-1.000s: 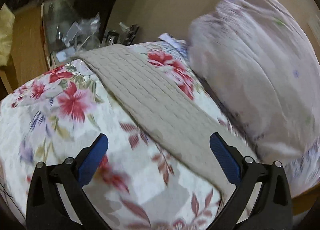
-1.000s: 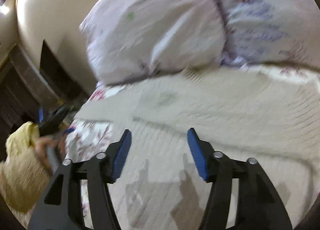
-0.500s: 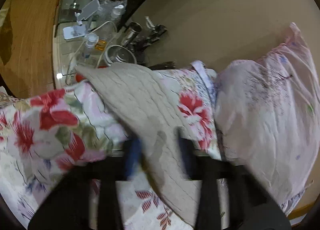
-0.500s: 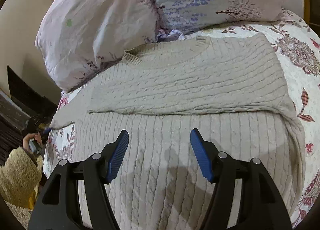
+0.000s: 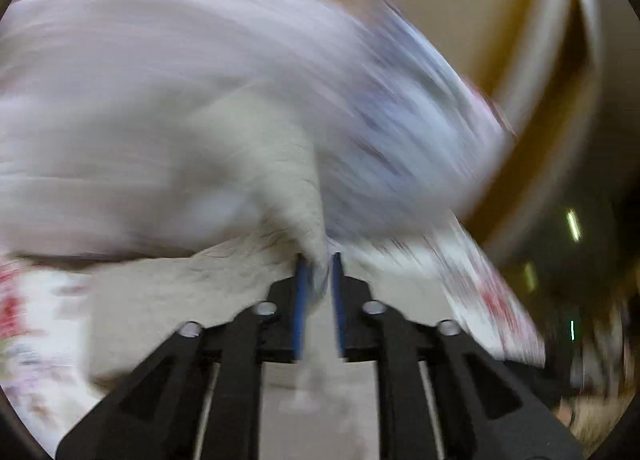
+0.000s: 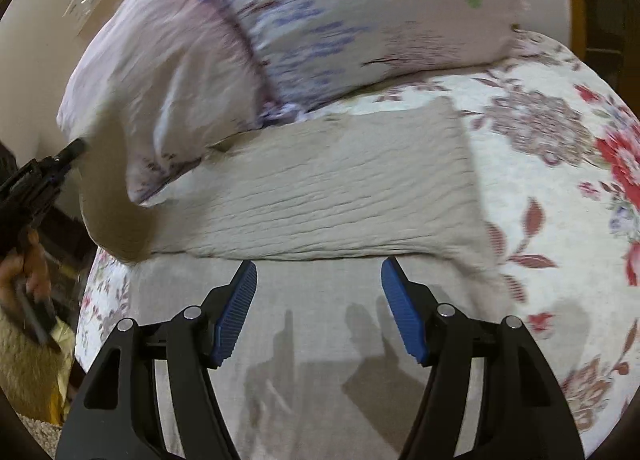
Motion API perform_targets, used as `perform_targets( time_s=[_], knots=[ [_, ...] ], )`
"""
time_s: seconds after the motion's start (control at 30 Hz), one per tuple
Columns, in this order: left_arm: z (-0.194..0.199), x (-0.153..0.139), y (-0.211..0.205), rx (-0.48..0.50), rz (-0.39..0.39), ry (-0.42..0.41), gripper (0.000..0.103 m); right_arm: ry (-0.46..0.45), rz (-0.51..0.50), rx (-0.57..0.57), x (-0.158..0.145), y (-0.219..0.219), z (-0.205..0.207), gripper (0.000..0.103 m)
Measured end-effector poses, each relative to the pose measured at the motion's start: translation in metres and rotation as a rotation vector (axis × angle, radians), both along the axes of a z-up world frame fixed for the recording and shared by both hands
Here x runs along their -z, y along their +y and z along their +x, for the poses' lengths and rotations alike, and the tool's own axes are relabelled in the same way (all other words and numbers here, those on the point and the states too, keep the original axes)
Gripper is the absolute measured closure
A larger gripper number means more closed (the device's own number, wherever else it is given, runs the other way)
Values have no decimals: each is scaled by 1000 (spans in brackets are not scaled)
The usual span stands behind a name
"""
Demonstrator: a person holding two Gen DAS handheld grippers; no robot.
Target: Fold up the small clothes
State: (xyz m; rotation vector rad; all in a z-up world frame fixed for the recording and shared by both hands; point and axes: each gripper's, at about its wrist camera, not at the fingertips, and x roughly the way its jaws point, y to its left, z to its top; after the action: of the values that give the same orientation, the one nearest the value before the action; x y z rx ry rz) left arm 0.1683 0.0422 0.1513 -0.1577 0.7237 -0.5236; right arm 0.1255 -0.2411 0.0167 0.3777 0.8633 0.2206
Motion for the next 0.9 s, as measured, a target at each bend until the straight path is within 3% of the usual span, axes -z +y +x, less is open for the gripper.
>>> perform_targets(
  time_s=[0.07,0.1,0.13,0.17,0.2,0.23,0.33,0.43,0.5,0.57,0.67,0.7,0.8,0.87,0.9],
  knots=[
    [-10,21,-55,106,109,56,72,26,16,37,5,-20,-1,36],
    [-18,28,-64,115,143,62,72,33,20,50,6,-27,-3,36],
    [-28,33,-65,106,158,65,66,33,23,63,7,-38,-7,36],
    [-40,39,-47,49,156,76,57,32,20,77,7,-50,-14,36],
    [-46,42,-33,7,152,85,39,39,13,87,10,-60,-21,36],
    [-59,47,-6,-74,152,104,31,51,9,96,12,-70,-27,36],
    [-88,68,57,-222,179,198,30,117,57,115,29,-100,-53,37],
    [-123,95,97,-307,138,322,30,206,153,86,52,-114,-76,47],
    [-147,110,115,-351,87,400,31,274,223,47,70,-114,-93,61],
    [-169,121,126,-367,8,455,36,291,305,18,79,-112,-107,69],
    [-198,128,129,-362,-107,479,49,368,434,-52,97,-103,-122,90],
    [-206,130,130,-360,-138,490,56,385,460,-78,102,-99,-127,92],
    [-221,138,121,-357,-207,522,63,418,514,-150,108,-84,-133,94],
    [-225,141,111,-354,-237,540,69,392,525,-181,103,-78,-127,94],
    [-224,144,108,-349,-254,553,78,371,541,-191,96,-76,-121,95]
  ],
)
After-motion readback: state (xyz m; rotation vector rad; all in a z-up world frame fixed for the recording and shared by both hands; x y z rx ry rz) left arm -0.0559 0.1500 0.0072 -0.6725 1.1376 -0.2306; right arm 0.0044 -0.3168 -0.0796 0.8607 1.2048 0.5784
